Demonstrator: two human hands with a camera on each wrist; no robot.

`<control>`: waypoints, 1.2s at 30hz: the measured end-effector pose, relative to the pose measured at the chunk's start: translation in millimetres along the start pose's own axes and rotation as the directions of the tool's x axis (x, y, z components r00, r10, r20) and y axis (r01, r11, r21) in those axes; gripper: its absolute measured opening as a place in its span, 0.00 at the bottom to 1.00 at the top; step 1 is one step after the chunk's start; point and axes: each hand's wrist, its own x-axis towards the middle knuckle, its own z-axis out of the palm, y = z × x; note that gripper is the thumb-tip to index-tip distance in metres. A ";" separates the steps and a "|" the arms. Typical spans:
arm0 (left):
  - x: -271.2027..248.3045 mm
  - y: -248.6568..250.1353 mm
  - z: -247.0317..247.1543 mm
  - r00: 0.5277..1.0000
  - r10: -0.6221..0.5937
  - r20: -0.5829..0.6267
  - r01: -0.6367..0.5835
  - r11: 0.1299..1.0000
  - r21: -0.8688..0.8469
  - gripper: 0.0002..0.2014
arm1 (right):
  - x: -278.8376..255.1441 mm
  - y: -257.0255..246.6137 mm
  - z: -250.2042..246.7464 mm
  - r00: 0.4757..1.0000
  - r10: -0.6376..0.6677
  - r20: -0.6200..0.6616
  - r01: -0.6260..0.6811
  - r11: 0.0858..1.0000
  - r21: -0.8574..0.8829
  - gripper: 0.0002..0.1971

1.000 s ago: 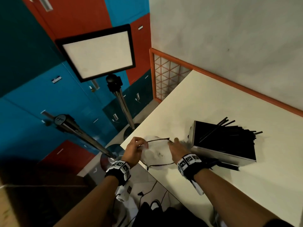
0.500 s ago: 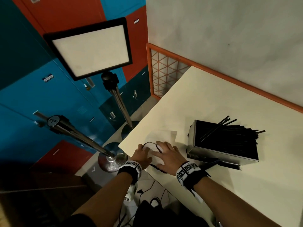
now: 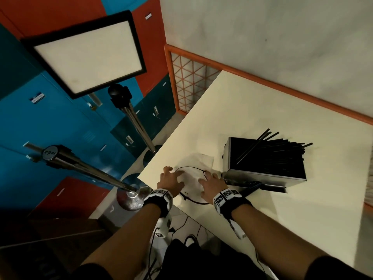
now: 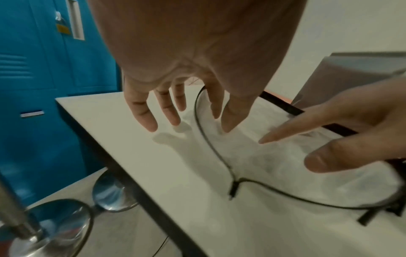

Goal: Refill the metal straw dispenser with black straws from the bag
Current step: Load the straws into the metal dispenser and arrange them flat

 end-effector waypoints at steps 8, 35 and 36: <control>-25.3 31.1 -24.5 0.910 0.167 -0.378 -0.236 0.961 -0.142 0.11 | -70.5 17.4 -23.8 0.803 -0.050 -0.593 0.260 0.926 0.274 0.18; -3.1 247.8 -20.5 0.835 0.549 0.042 -0.517 0.756 0.401 0.67 | -90.0 138.8 40.0 0.779 0.558 0.287 -0.214 -0.192 0.958 0.13; -1.5 249.8 -23.6 0.840 0.540 0.051 -0.515 0.763 0.391 0.66 | -88.8 138.5 37.4 0.785 0.543 0.297 -0.201 -0.230 0.952 0.13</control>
